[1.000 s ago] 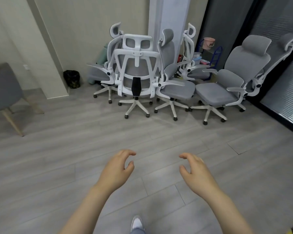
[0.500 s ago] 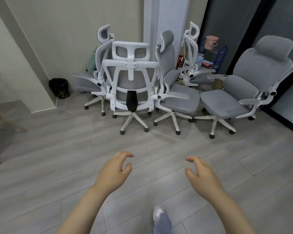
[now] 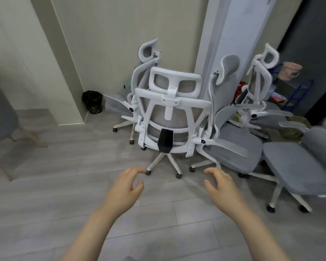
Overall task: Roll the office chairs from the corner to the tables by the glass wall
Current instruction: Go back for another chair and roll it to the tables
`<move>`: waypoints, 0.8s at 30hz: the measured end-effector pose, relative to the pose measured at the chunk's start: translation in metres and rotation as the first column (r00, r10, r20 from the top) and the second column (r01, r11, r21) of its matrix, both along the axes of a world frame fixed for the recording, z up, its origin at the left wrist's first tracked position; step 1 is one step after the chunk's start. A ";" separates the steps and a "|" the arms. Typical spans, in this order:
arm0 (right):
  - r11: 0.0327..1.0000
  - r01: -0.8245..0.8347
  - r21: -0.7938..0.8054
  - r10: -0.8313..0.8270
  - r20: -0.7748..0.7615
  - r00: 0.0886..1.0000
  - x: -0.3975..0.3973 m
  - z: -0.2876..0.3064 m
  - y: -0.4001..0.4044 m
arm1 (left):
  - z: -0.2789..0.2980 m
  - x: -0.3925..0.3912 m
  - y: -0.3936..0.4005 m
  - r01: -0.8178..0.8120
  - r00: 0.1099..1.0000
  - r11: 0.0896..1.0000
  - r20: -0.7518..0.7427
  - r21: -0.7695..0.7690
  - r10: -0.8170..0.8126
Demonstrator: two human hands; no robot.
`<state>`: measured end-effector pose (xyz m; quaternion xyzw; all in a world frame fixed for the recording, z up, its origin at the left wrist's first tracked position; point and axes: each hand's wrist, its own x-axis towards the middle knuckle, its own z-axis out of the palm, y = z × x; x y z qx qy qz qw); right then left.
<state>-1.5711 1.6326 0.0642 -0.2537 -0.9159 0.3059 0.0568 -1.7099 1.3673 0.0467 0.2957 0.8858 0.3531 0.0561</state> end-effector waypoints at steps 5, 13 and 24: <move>0.996 -0.091 -0.001 0.091 0.035 0.995 -0.095 -0.006 0.037 | -0.011 -0.085 0.020 -0.080 0.996 0.997 0.026 -0.016 0.081; 0.999 -0.040 0.034 0.041 -0.033 0.999 -0.273 0.018 0.102 | -0.002 -0.279 0.098 -0.003 1.000 1.000 -0.002 -0.006 0.003; 0.966 0.197 0.167 -0.120 -0.385 0.915 -0.499 0.110 0.192 | 0.122 -0.509 0.293 0.327 0.897 0.932 -0.360 0.155 -0.255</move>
